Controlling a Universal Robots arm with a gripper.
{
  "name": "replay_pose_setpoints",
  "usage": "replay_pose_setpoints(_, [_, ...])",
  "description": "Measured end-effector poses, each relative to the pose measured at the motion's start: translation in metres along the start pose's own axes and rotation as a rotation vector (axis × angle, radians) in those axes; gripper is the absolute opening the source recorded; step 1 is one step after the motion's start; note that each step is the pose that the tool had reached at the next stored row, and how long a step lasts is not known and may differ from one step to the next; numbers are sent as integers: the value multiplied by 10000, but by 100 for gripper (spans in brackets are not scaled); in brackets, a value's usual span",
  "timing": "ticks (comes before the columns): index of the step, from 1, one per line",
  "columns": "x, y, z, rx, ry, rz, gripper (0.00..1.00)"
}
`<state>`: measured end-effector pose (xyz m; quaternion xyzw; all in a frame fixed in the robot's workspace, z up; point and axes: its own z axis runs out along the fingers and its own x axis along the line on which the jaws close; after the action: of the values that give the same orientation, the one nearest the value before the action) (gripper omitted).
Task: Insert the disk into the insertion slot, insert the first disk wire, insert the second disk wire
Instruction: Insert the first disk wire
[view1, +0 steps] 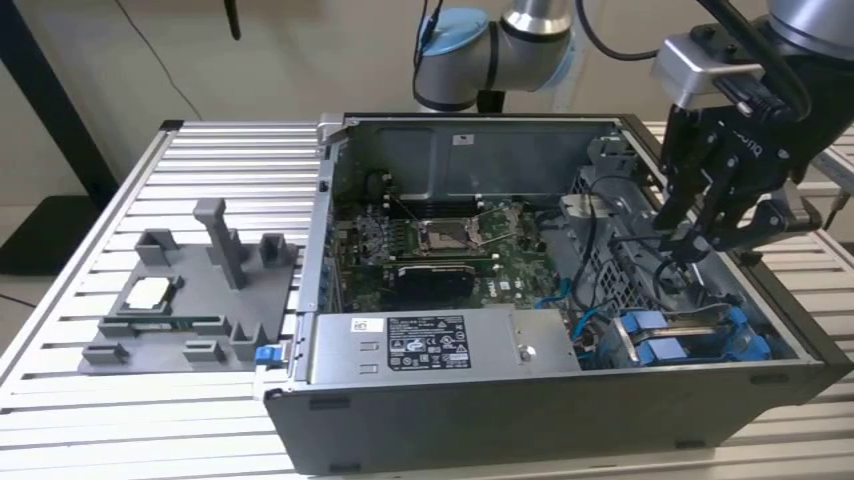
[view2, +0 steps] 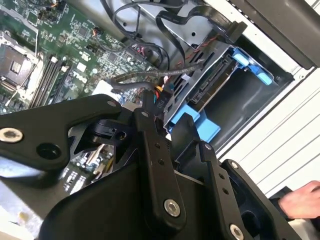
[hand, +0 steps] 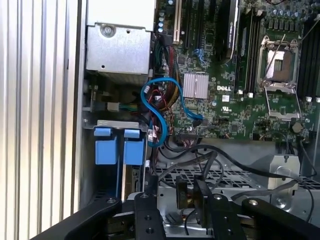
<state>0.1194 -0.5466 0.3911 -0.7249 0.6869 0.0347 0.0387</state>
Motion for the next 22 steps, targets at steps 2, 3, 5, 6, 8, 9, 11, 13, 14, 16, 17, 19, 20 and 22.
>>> replay_pose_setpoints(2, [-8, -4, 8, 6, -21, -49, 42])
replay_pose_setpoints(3, [-12, -6, 13, 9, -31, -69, 42])
replay_pose_setpoints(5, [-18, -13, 20, 12, -60, -116, 42])
replay_pose_setpoints(6, [-19, -17, 21, 12, -68, -135, 42])
replay_pose_setpoints(8, [-21, -25, 20, 10, -68, -150, 40])
replay_pose_setpoints(9, [-21, -29, 20, 9, -69, -151, 33])
replay_pose_setpoints(11, [-21, -31, 20, 9, -69, -150, 33])
replay_pose_setpoints(13, [-20, -32, 21, 10, -70, -151, 23])
replay_pose_setpoints(14, [-20, -33, 21, 9, -69, -152, 19])
replay_pose_setpoints(16, [-20, -33, 21, 9, -70, -151, 19])
replay_pose_setpoints(17, [-20, -33, 21, 10, -70, -151, 19])
replay_pose_setpoints(19, [-20, -35, 21, 9, -69, -151, 19])
replay_pose_setpoints(20, [-20, -35, 21, 9, -67, -151, 19])
replay_pose_setpoints(22, [-17, -37, 23, 9, -66, -152, 19])
